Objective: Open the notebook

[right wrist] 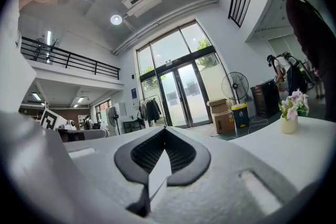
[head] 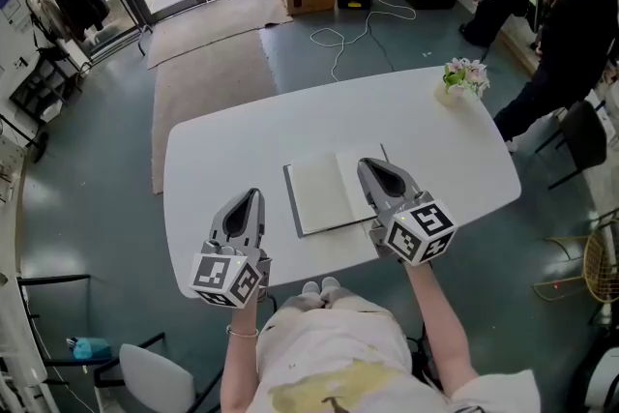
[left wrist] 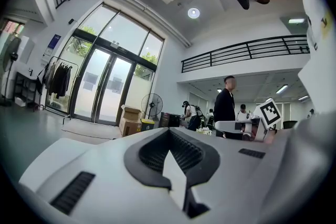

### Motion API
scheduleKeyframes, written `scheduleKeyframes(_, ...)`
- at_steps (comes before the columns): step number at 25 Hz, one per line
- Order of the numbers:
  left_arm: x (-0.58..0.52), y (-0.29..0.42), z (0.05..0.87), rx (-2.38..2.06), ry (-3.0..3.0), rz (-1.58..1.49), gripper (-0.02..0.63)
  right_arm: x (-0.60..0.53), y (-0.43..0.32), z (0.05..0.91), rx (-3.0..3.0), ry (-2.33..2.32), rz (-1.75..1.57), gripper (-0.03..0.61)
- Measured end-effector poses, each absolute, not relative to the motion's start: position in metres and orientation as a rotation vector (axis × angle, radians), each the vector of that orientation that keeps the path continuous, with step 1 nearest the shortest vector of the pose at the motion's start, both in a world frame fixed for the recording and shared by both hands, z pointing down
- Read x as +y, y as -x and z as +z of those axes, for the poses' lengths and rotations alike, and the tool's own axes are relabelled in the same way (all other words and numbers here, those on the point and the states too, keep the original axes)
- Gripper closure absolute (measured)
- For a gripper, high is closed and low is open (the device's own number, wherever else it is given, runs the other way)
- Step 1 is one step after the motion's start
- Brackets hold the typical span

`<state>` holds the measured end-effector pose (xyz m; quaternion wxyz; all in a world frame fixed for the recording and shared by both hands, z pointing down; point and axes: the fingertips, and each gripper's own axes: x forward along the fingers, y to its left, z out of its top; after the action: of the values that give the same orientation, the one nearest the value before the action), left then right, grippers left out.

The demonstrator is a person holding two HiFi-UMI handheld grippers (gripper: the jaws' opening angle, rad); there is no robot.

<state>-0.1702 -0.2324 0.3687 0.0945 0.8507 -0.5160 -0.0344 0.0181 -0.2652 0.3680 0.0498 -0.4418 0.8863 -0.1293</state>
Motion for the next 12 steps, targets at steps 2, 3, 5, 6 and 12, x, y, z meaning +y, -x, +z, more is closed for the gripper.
scheduleKeyframes(2, -0.233, 0.17, 0.367, -1.538, -2.524, -0.103, 0.614, -0.266, -0.023, 0.368, 2.685, 1.368, -0.391, 0.572)
scheduleKeyframes(3, -0.233, 0.171, 0.367, -1.54, -2.525, -0.104, 0.614, -0.266, -0.025, 0.368, 2.68, 1.379, -0.39, 0.572)
scheduleKeyframes(5, -0.235, 0.173, 0.366, -1.545, -2.523, -0.107, 0.615, -0.268, -0.027, 0.369, 2.675, 1.399, -0.388, 0.572)
scheduleKeyframes(6, -0.235, 0.173, 0.366, -1.547, -2.522, -0.108, 0.614, -0.268, -0.027, 0.37, 2.673, 1.409, -0.388, 0.572)
scheduleKeyframes(12, -0.24, 0.176, 0.364, -1.568, -2.519, -0.105, 0.615, -0.273, -0.032, 0.37, 2.657, 1.447, -0.37, 0.574)
